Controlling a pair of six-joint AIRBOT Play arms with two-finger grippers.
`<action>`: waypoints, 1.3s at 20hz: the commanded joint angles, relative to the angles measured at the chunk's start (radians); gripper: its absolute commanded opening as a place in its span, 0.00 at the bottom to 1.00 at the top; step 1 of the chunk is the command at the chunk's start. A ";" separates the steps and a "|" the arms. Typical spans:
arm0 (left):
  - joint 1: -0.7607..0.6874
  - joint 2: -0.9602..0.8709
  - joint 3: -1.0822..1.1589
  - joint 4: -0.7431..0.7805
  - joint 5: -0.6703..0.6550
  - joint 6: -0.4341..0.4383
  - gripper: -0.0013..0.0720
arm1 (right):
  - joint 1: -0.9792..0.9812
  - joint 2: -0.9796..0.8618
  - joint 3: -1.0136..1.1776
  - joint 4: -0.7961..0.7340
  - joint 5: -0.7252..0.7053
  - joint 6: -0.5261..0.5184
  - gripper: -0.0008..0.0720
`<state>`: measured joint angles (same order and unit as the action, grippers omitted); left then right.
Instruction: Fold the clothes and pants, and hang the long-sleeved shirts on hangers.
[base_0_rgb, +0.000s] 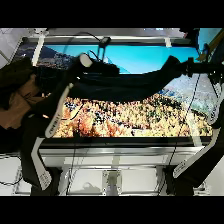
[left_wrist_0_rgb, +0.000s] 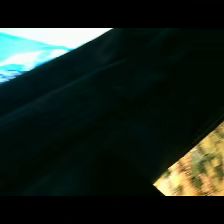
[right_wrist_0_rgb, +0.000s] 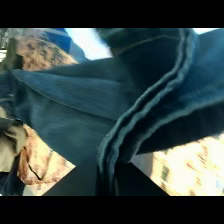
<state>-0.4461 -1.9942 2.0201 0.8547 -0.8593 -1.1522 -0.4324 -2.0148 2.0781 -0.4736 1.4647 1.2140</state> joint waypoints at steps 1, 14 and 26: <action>-0.094 -0.127 0.000 -0.215 0.104 -0.014 0.08 | 0.127 0.045 0.014 0.025 -0.051 0.009 0.05; 0.134 -0.047 0.001 0.138 -0.241 -0.291 0.08 | 0.590 0.039 -0.034 -0.223 -0.221 0.095 0.05; 0.409 0.200 0.001 0.290 -0.390 -0.272 0.08 | 0.919 -0.206 -0.027 -0.129 -0.484 0.239 0.69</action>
<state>-0.0586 -1.8210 2.0205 1.1294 -1.2263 -1.4429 0.4465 -2.1960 2.0399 -0.6453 1.0271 1.4345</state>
